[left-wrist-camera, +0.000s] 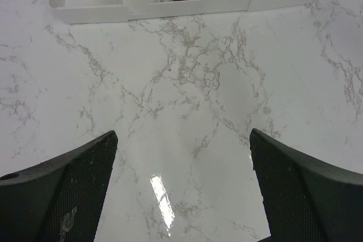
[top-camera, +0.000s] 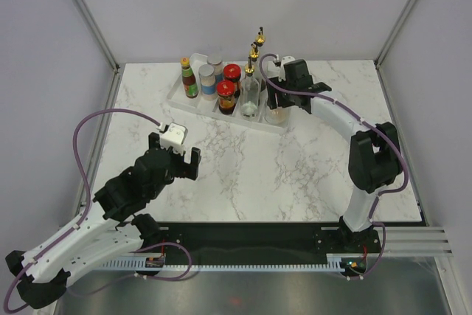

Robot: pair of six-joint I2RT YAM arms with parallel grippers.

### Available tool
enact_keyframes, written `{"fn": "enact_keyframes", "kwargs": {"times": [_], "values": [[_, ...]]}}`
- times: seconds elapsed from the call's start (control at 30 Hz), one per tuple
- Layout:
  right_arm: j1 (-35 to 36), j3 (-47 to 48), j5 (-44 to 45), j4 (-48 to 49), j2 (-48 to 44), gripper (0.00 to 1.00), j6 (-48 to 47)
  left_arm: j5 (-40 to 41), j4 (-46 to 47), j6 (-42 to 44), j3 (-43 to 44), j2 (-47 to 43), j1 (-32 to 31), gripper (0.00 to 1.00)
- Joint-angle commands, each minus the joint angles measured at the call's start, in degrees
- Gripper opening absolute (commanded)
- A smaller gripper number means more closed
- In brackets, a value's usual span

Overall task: Organize the condiment bottles
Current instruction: Place the bottle in the storage box.

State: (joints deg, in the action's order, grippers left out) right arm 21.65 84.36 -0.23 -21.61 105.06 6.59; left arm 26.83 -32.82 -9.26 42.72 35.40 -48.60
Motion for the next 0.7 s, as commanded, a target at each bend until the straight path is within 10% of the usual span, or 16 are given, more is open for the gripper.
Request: {"fn": "enact_keyframes", "kwargs": {"times": [0.0,0.67], "values": [[0.2,-0.5,2.2,6.0,0.1,0.20,-0.9,0.6,2.2,1.6,-0.4,-0.4,0.3,1.00],[0.3,-5.0,2.0,2.8,-7.1,0.96,-6.1,0.4,2.3,1.4,-0.5,-0.6,0.2,1.00]]}}
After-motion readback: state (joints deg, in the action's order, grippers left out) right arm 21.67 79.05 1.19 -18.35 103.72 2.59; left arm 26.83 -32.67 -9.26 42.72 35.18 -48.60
